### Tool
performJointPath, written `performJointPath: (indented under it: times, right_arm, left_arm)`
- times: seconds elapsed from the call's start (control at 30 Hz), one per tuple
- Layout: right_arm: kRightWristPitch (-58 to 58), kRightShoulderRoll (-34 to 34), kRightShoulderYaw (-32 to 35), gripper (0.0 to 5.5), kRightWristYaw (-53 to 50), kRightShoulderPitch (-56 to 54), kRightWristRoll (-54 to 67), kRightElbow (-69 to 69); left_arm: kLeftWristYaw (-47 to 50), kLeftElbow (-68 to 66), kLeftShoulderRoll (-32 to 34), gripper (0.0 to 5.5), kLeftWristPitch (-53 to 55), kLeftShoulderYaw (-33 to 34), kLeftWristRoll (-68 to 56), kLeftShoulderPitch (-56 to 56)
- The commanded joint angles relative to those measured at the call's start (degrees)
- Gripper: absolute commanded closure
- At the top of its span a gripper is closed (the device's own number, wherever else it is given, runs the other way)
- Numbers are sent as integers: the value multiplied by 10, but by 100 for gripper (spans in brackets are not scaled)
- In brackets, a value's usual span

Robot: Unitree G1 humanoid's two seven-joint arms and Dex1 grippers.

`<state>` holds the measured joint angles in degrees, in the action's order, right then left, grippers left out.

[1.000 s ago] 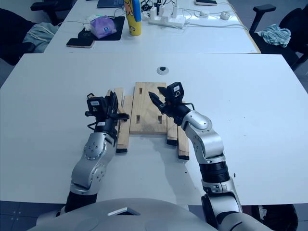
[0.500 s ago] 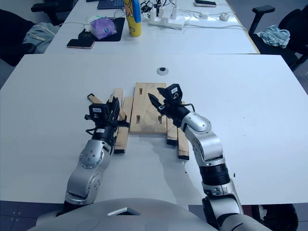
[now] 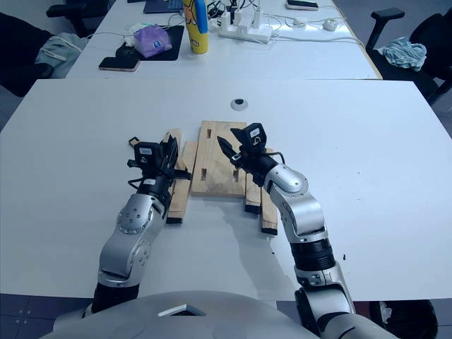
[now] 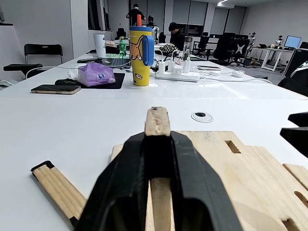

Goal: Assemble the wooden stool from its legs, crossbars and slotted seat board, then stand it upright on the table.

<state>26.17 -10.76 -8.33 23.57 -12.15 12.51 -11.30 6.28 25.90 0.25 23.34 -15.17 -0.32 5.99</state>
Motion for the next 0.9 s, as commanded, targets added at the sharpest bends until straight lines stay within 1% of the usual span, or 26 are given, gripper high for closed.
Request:
performJointPath:
  times: [0.03,0.2,0.43,0.5,0.73,0.83,0.9]
  right_arm:
    - [-5,-2,-6,338,0,-5,-9,-1]
    - [-11,-4,-11,338,1,0,-19,-2]
    - [-23,-6,-21,338,2,6,-32,-7]
    - [-23,-3,-20,338,-1,9,-33,-8]
    - [-22,1,-17,338,-6,10,-34,-4]
    - [-22,3,-18,338,-7,11,-35,-2]
    - [-22,3,-19,338,-6,9,-35,1]
  left_arm:
    - [0,-61,14,505,61,-7,18,78]
    - [-15,-67,22,505,56,-6,28,77]
    - [-34,-75,28,505,64,-40,56,66]
    - [-41,-84,29,505,63,-36,56,57]
    - [-68,-89,28,505,59,25,15,52]
    - [-78,-86,30,505,54,32,9,51]
    - [-80,-82,28,505,51,25,9,65]
